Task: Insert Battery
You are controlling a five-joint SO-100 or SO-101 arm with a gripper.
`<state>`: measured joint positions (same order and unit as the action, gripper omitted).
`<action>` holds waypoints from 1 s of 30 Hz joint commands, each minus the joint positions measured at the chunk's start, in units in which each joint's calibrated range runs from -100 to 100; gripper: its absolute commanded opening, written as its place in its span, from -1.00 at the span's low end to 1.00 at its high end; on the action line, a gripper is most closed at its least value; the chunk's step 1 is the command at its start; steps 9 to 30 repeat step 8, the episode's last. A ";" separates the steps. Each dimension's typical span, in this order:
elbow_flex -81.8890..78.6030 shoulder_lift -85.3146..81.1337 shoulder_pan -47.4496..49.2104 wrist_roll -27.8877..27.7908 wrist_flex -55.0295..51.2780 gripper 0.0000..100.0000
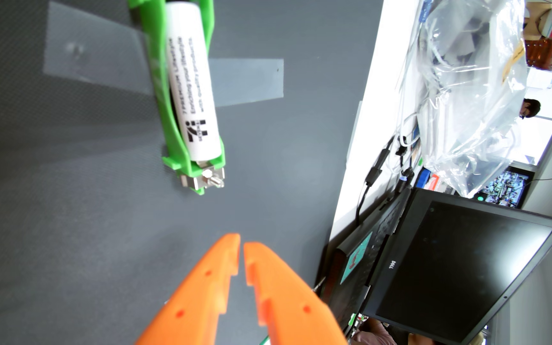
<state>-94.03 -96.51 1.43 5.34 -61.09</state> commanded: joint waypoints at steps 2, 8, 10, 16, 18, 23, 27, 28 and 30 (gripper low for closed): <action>0.34 -0.49 -0.37 -0.09 0.38 -0.97; 0.25 -0.49 -0.37 -0.09 0.46 -0.97; 0.25 -0.49 -0.37 -0.09 0.46 -0.97; 0.25 -0.49 -0.37 -0.09 0.46 -0.97; 0.25 -0.49 -0.37 -0.09 0.46 -0.97; 0.25 -0.49 -0.37 -0.09 0.46 -0.97; 0.25 -0.49 -0.37 -0.09 0.46 -0.97; 0.25 -0.49 -0.37 -0.09 0.46 -0.97; 0.25 -0.49 -0.37 -0.09 0.46 -0.97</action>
